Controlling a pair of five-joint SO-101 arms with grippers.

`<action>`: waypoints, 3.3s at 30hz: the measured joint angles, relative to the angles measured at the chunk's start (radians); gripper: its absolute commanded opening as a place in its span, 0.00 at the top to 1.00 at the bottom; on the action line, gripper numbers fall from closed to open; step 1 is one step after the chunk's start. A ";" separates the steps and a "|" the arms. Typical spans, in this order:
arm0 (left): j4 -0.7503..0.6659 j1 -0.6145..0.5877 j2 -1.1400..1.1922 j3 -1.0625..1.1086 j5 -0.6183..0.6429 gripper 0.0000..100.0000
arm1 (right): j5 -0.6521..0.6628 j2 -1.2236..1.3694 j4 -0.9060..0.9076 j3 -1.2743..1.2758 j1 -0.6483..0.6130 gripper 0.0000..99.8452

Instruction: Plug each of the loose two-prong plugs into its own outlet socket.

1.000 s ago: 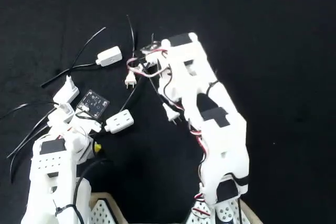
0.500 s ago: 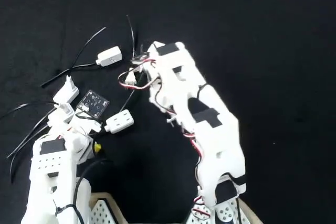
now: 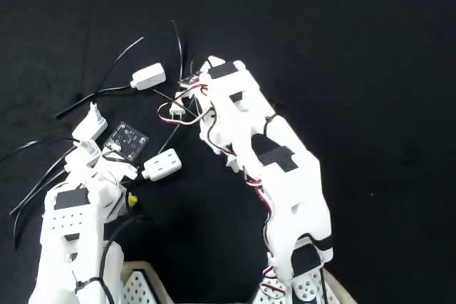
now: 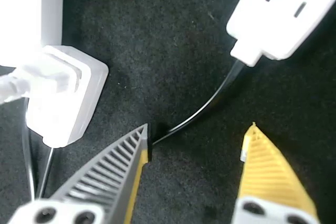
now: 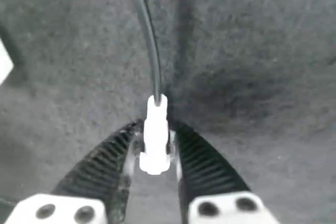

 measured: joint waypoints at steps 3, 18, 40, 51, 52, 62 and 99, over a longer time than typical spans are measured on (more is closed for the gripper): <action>0.000 0.000 0.000 0.000 0.000 0.72 | -0.006 0.000 0.000 0.000 0.000 0.97; 0.000 0.000 0.000 0.000 0.000 0.72 | -0.140 -0.187 0.054 0.031 -0.043 0.99; -0.064 -0.002 -0.176 0.002 0.347 0.72 | -0.144 -1.045 -0.615 0.878 -0.318 0.99; -0.064 0.132 -0.706 0.072 0.707 0.72 | -0.144 -1.339 -0.790 1.194 -0.393 0.99; -0.064 0.169 -0.753 0.091 0.721 0.72 | -0.144 -1.367 -0.813 1.224 -0.410 0.99; 0.028 0.365 -0.867 0.106 0.740 0.72 | -0.141 -1.528 -0.914 1.366 -0.456 0.99; 0.146 -0.141 -0.861 0.249 0.476 0.72 | -0.443 -0.951 -0.994 1.066 -0.351 0.99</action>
